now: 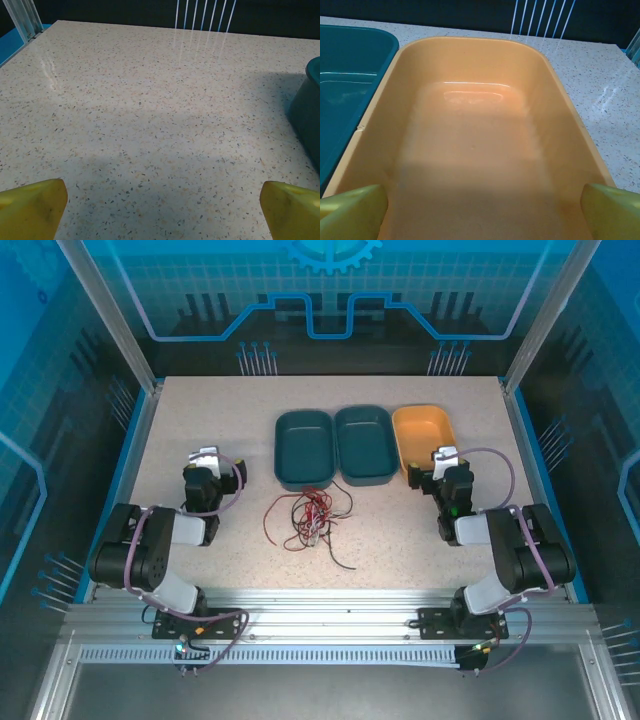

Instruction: Untangle the cables

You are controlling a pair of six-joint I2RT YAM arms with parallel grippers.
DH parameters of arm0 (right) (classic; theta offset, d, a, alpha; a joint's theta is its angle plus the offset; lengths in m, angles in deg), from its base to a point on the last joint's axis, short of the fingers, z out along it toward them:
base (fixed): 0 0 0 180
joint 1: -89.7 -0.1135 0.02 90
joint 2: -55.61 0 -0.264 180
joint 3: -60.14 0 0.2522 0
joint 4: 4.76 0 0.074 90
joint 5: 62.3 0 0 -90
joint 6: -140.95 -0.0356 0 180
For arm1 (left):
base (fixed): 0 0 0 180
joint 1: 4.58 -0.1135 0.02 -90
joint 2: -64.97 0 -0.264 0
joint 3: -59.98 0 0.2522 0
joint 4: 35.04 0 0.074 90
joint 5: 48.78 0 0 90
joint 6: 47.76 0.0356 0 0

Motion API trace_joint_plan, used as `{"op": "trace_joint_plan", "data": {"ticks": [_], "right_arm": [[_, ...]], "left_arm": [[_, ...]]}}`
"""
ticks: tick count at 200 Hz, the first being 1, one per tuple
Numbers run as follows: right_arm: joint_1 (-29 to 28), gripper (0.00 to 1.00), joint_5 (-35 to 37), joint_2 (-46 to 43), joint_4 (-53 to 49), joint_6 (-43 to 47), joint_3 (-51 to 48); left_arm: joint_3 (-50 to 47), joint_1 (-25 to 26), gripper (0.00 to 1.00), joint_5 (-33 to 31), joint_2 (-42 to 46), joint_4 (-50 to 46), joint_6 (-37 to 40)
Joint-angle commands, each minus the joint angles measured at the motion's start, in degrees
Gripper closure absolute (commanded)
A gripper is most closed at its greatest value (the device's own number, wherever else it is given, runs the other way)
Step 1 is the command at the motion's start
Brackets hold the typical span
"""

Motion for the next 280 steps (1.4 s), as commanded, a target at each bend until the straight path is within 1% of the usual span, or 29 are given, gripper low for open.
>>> {"op": "trace_joint_plan", "data": {"ticks": [1, 238, 254, 280], "right_arm": [[0.27, 0.0, -0.56, 0.3, 0.49, 0.58, 1.06], [0.26, 0.0, -0.56, 0.26, 0.62, 0.58, 1.07], [0.23, 0.0, -0.2, -1.22, -1.68, 0.4, 1.73], [0.27, 0.0, -0.14, -4.59, -8.08, 0.51, 3.64]], "left_arm": [[0.46, 0.09, 0.01, -0.85, -0.25, 1.36, -0.32], [0.45, 0.09, 0.01, -1.04, -0.21, 1.48, -0.21], [-0.18, 0.09, 0.01, -2.52, 1.62, 1.29, -0.84], [-1.09, 0.09, 0.01, -3.1, 7.83, -2.77, -1.02]]}}
